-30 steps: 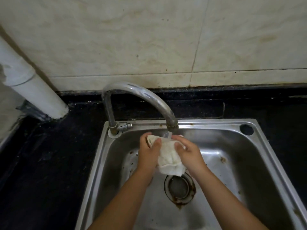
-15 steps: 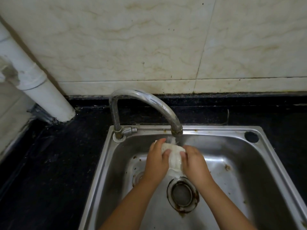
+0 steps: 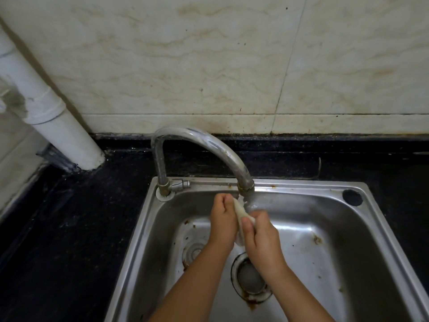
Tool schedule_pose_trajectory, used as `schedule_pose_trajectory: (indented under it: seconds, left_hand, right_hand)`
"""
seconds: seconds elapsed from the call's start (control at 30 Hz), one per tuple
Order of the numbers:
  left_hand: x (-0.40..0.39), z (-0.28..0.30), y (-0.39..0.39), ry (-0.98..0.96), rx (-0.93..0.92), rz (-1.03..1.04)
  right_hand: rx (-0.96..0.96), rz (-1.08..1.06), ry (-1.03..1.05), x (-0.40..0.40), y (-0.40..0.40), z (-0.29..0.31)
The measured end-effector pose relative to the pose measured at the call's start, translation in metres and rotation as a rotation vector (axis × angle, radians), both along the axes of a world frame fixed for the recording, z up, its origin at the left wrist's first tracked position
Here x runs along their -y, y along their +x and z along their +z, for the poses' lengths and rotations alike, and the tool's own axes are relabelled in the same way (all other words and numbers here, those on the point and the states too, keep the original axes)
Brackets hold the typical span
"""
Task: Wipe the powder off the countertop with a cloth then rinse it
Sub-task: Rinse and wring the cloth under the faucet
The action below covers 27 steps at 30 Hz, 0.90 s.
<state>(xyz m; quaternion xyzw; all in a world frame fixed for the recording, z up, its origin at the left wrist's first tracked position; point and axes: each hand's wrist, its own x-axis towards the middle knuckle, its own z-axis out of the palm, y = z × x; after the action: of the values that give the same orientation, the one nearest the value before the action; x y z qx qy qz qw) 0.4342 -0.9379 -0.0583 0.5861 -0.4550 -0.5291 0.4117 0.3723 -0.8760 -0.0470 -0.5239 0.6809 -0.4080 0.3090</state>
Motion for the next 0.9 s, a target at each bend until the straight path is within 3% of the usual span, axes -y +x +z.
schedule_pose_trajectory:
  seconds: [0.17,0.33,0.57,0.7,0.9]
  left_hand:
    - [-0.008,0.002,-0.001,0.116,-0.229,-0.024]
    - [-0.018,0.002,0.005,0.071,-0.094,-0.127]
    - [0.002,0.001,0.005,0.038,-0.078,-0.029]
    - [-0.011,0.006,-0.003,0.034,-0.100,-0.068]
    - [-0.014,0.004,0.002,0.034,-0.061,-0.097]
  right_hand:
    - [-0.241,0.063,0.005,0.014,-0.004,-0.006]
    - [-0.104,-0.074,0.203,0.035,-0.013,-0.022]
    - [-0.052,0.077,0.068,0.009,0.002,-0.001]
    - [-0.198,-0.007,0.065,0.024,-0.009,-0.008]
    - [-0.003,-0.169,0.146,0.034,-0.018,-0.022]
